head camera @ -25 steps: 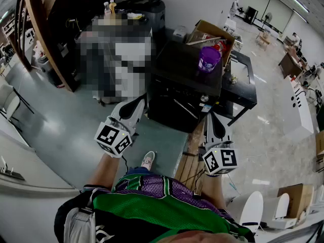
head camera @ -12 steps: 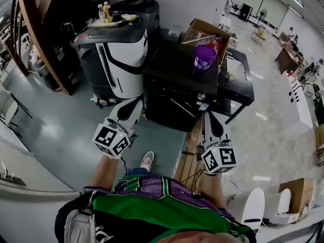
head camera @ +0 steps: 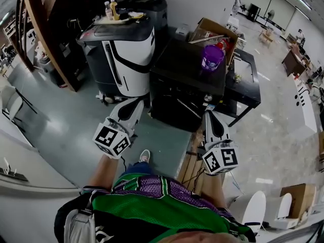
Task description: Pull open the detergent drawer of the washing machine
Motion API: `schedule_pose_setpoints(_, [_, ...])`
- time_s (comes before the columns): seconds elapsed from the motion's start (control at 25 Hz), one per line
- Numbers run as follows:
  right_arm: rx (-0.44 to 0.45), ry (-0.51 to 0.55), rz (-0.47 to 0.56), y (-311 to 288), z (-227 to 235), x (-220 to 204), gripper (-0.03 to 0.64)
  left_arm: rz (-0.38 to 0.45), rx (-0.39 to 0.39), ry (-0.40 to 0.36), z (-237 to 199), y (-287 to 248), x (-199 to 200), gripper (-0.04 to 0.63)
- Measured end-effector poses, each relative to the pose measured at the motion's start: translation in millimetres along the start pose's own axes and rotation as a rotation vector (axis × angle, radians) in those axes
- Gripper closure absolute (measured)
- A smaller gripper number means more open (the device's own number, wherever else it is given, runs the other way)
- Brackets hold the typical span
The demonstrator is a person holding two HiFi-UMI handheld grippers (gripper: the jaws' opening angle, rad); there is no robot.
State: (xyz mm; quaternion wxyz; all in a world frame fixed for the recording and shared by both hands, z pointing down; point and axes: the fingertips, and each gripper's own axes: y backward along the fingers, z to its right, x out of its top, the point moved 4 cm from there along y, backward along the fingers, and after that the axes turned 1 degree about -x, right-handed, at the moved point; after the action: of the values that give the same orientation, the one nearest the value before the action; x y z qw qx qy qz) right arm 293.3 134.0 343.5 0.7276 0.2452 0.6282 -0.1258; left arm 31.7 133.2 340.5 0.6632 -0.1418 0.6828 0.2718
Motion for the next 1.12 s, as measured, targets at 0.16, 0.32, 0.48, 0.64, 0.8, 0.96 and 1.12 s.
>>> schedule_pose_setpoints(0.16, [0.005,0.000,-0.013,-21.7,-3.3,-7.6,0.617,-0.001,0.007,0.008,-25.3,-6.5,-6.4,0.577])
schedule_pose_setpoints(0.32, [0.003,0.011,-0.016,-56.3,-7.2,-13.1,0.617,0.003,0.004,0.029,-62.3,-19.2,-16.2,0.577])
schedule_pose_setpoints(0.48, [0.000,0.019,0.004,-114.5,-24.8,-15.3,0.617,-0.007,-0.003,0.029,-118.4,-27.2,-19.1,0.577])
schedule_pose_setpoints(0.64, [0.005,0.025,0.018,-178.5,-50.7,-23.0,0.617,-0.007,0.002,0.033,-184.8,-29.2,-17.3,0.577])
schedule_pose_setpoints(0.8, [-0.008,0.024,0.012,-237.7,-78.7,-32.1,0.617,-0.013,0.000,0.016,-250.0,-31.0,-13.7,0.577])
schedule_pose_setpoints(0.96, [-0.029,0.026,0.023,-286.3,-101.4,-39.7,0.617,-0.017,-0.024,0.010,-304.0,-34.4,-11.4,0.577])
schedule_pose_setpoints(1.12, [-0.031,0.047,0.033,-320.6,-119.4,-44.5,0.617,-0.022,-0.045,0.005,-344.4,-40.1,-11.1,0.577])
